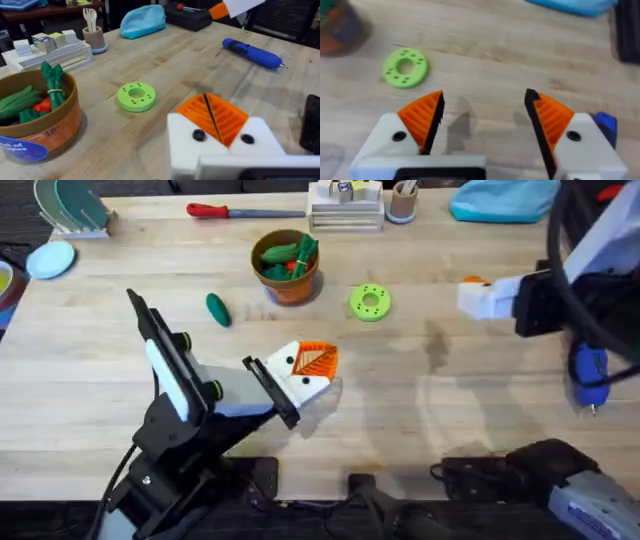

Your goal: Pick up the gripper from the table and insert it into the empty holder that is missing its gripper. Then pick up a screw, insert it into the mounting hole, and use the screwdriver to tighten it. Finally, clean up the table by picking up the vegetable and placing it into the bucket.

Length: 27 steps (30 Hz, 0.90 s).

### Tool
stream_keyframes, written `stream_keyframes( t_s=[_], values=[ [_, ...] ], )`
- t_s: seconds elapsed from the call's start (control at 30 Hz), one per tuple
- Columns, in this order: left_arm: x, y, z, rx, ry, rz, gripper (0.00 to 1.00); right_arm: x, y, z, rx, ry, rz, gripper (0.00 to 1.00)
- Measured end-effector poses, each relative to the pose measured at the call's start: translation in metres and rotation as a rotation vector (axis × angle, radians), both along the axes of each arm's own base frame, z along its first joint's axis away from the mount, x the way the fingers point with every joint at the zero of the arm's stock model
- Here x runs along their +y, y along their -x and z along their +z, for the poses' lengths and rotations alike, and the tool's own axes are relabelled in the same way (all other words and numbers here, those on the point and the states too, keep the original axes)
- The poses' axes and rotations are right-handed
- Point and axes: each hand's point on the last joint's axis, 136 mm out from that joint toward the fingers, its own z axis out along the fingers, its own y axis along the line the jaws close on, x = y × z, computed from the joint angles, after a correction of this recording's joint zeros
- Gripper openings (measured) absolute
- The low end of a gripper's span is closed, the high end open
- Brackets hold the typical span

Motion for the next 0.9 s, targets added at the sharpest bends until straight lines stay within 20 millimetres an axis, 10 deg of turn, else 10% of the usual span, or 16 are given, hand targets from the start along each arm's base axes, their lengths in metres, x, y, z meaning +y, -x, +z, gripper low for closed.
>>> stream_keyframes(
  t_s=[0.5,0.9],
  values=[
    [0.002,-0.003,0.000,-0.001,-0.001,0.019,0.013,-0.150,0.006,-0.036,0.396,-0.097,-0.551,0.992],
    [0.003,-0.004,-0.001,0.001,-0.003,0.028,0.013,-0.196,0.008,-0.092,0.709,0.053,-0.549,0.992]
  ],
)
